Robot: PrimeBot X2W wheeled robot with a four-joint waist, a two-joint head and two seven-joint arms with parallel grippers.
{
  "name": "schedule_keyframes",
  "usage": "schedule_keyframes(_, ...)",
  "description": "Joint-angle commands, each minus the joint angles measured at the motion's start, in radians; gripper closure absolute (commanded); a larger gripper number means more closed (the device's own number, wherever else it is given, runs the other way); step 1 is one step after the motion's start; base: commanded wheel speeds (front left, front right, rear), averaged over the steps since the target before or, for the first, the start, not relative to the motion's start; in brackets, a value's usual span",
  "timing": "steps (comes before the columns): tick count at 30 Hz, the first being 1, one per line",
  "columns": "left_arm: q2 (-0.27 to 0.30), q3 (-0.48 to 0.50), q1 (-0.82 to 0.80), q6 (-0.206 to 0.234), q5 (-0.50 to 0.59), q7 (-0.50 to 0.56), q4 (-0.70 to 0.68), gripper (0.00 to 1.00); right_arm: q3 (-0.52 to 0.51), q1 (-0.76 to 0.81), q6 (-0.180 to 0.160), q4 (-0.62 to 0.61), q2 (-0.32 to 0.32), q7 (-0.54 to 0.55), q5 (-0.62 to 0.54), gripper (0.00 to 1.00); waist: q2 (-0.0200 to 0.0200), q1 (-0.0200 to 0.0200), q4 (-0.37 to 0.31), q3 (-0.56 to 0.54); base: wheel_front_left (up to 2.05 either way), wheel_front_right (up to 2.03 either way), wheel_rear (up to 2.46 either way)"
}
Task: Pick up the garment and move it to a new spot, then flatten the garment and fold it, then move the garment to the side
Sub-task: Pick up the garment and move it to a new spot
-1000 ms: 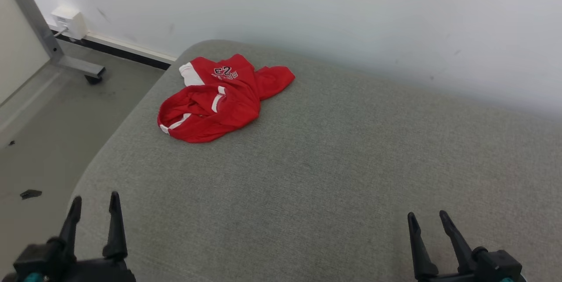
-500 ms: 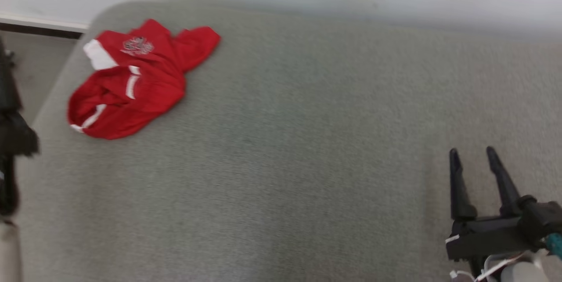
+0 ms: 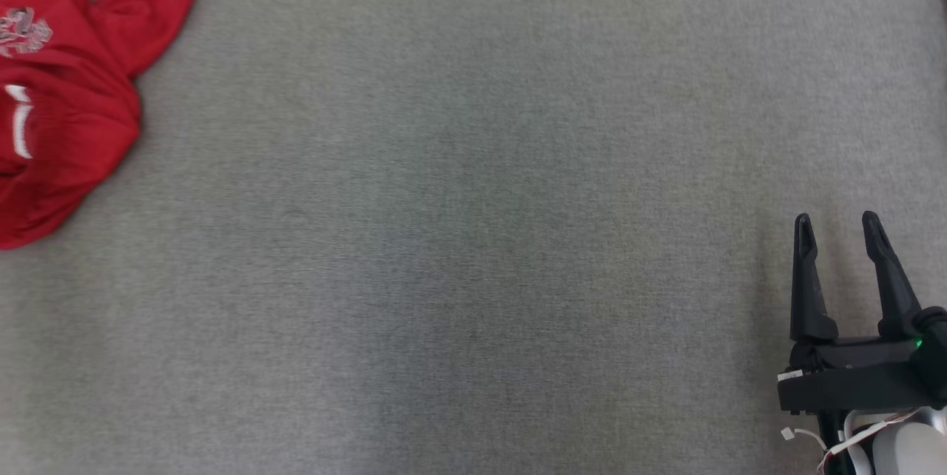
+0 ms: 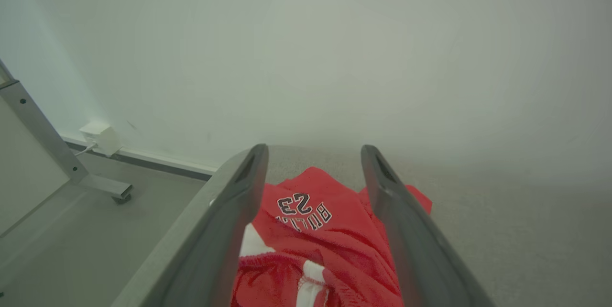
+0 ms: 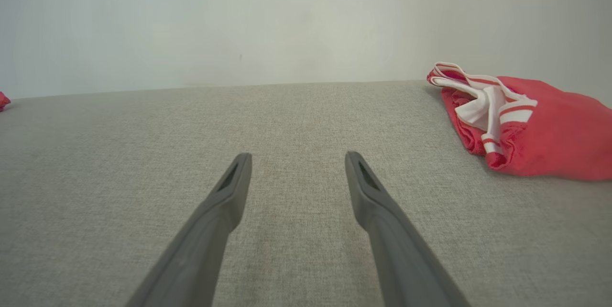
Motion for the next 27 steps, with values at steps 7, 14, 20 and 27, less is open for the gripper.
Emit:
schedule_keyframes(7,0.028,-0.074,-0.028,0.002,-0.094,0.113,0.170,0.00,-0.006,-0.010,-0.003,-0.020,-0.007,0.007,-0.007,0.00,-0.0002,-0.0002,-0.050,0.054,0.00,0.00,0.00)
schedule_keyframes(14,0.036,-0.161,-0.005,0.002,-0.212,0.241,0.274,0.00,0.004,-0.019,-0.003,-0.022,0.000,0.016,-0.013,0.00,-0.0002,-0.0002,-0.056,0.054,0.00,0.00,0.00)
schedule_keyframes(20,0.063,-0.228,0.004,0.002,-0.262,0.208,0.292,1.00,0.007,-0.020,-0.003,-0.019,0.011,0.014,-0.019,0.00,-0.0002,-0.0002,-0.064,0.047,0.00,0.00,0.00)
schedule_keyframes(27,0.104,-0.285,-0.037,0.002,-0.260,0.043,0.271,1.00,0.011,-0.005,-0.003,0.018,0.025,-0.001,-0.005,0.00,-0.0002,-0.0002,-0.057,-0.028,0.00,0.00,0.00)
